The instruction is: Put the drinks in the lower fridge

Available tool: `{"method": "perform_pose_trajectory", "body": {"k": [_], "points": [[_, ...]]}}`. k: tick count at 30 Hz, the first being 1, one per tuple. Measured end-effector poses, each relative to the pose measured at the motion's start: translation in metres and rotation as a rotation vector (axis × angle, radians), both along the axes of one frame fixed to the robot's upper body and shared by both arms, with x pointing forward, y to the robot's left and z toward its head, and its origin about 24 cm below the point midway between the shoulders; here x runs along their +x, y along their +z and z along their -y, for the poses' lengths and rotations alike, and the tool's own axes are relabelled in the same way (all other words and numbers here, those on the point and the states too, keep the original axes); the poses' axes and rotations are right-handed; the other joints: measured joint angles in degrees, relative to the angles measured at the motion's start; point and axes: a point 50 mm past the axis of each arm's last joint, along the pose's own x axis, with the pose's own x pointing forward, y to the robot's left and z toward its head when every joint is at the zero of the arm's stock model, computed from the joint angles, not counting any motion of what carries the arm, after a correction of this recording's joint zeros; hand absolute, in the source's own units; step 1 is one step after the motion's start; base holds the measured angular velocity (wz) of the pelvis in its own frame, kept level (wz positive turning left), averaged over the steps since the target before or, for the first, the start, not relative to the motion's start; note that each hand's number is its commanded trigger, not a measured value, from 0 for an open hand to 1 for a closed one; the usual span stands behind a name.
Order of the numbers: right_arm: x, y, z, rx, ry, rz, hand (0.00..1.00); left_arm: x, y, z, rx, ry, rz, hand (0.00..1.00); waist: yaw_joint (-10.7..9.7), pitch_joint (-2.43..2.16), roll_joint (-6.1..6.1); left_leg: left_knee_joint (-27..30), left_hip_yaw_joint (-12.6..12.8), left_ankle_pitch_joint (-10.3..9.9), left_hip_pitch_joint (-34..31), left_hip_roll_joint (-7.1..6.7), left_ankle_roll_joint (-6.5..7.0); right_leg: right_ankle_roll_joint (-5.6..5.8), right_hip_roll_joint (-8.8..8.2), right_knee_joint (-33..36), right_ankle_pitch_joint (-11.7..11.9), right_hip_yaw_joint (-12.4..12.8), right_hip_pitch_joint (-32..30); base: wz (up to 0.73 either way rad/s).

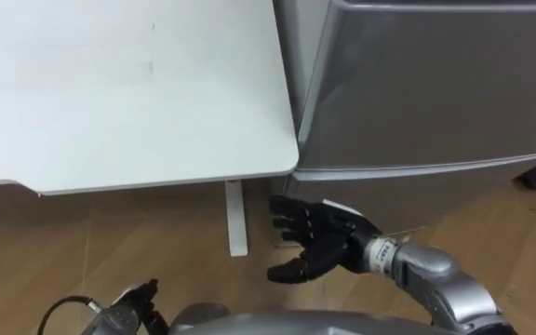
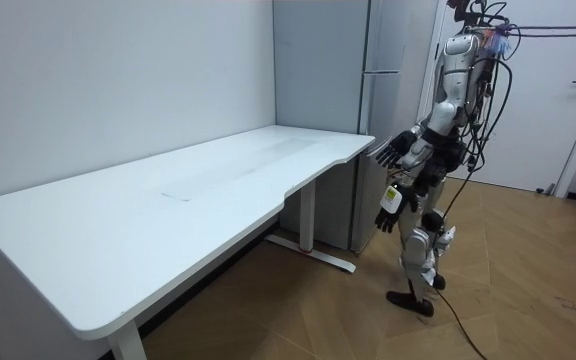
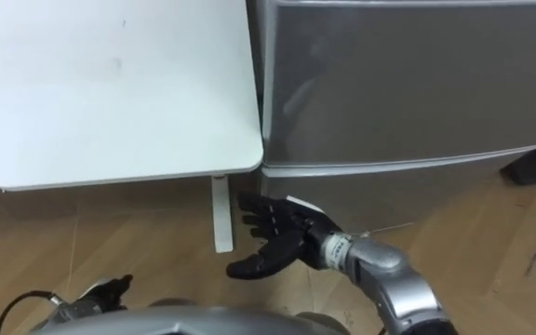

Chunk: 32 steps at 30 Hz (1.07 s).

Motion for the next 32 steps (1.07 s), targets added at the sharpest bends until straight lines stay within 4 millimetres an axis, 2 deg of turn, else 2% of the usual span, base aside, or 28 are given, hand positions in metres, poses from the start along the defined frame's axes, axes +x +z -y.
{"method": "perform_pose_trajectory", "body": {"k": [1,4,10,12,14,17,20,22,28,32], "points": [[-0.006,-0.009,0.008,-0.024,-0.034,-0.043,0.00,-0.003,0.000,-0.001,0.002,0.008,-0.006,0.00,-0.04,0.02,-0.09,-0.02,-0.17,-0.03,0.43,-0.11,0.07,0.04,-0.13,-0.18,-0.02,-0.41,0.59,0.10],[-0.029,-0.033,0.028,-0.091,-0.129,-0.177,0.00,-0.008,-0.001,-0.003,0.007,0.027,-0.014,0.00,0.07,-0.33,-0.59,-0.17,-0.63,-0.12,0.49,-0.29,0.16,0.19,-0.22,-0.57,-0.12,-0.82,1.02,0.09],[-0.076,-0.062,0.064,-0.241,-0.328,-0.411,0.00,-0.023,-0.003,-0.004,0.007,0.061,-0.047,0.00,-1.03,-0.20,-0.52,0.49,-1.01,-0.96,0.80,-1.09,0.93,0.92,-1.38,1.11,-1.48,-1.58,1.75,0.09],[-0.080,-0.065,0.067,-0.233,-0.408,-0.433,0.00,-0.028,-0.003,-0.005,0.009,0.064,-0.064,0.00,-1.63,0.16,-0.22,2.38,-0.98,-2.08,0.53,-1.24,1.31,1.27,-1.91,2.85,-2.42,-1.85,1.58,0.02],[-0.087,-0.069,0.070,-0.225,-0.488,-0.474,0.00,-0.032,-0.006,-0.002,0.001,0.083,-0.084,0.00,-1.82,0.22,0.22,3.92,-1.45,-3.27,0.82,-1.98,2.12,2.19,-2.83,5.01,-3.64,-1.78,1.75,0.05],[-0.093,-0.072,0.074,-0.242,-0.545,-0.518,0.00,-0.041,-0.009,0.001,-0.011,0.126,-0.116,0.00,-2.41,0.31,0.52,4.81,-2.19,-3.96,0.85,-3.02,3.30,3.27,-4.31,6.68,-4.32,-2.17,1.81,0.13],[-0.098,-0.074,0.076,-0.255,-0.620,-0.552,0.00,-0.047,-0.009,-0.002,-0.004,0.167,-0.137,0.00,-3.14,0.30,0.96,5.26,-3.38,-4.37,1.03,-3.76,4.14,3.51,-4.72,7.13,-4.15,-1.68,2.33,0.21],[-0.104,-0.075,0.076,-0.255,-0.673,-0.579,0.00,-0.053,-0.009,-0.005,0.004,0.201,-0.151,0.00,-3.16,0.27,1.02,5.25,-3.93,-4.51,1.30,-4.05,4.48,3.92,-4.79,6.07,-3.85,-1.25,2.86,0.18],[-0.109,-0.077,0.076,-0.287,-0.718,-0.611,0.00,-0.062,-0.009,-0.006,0.015,0.220,-0.182,0.00,-3.11,0.26,1.32,4.55,-5.05,-4.61,2.22,-4.11,4.62,3.96,-4.13,2.74,-2.77,-0.53,5.27,0.10],[-0.112,-0.077,0.080,-0.311,-0.753,-0.623,0.00,-0.067,-0.010,0.000,0.000,0.243,-0.190,0.00,-3.15,0.48,2.12,3.69,-5.08,-4.54,2.76,-4.10,4.39,3.97,-3.92,2.05,-2.78,-0.49,5.85,0.00]]}}
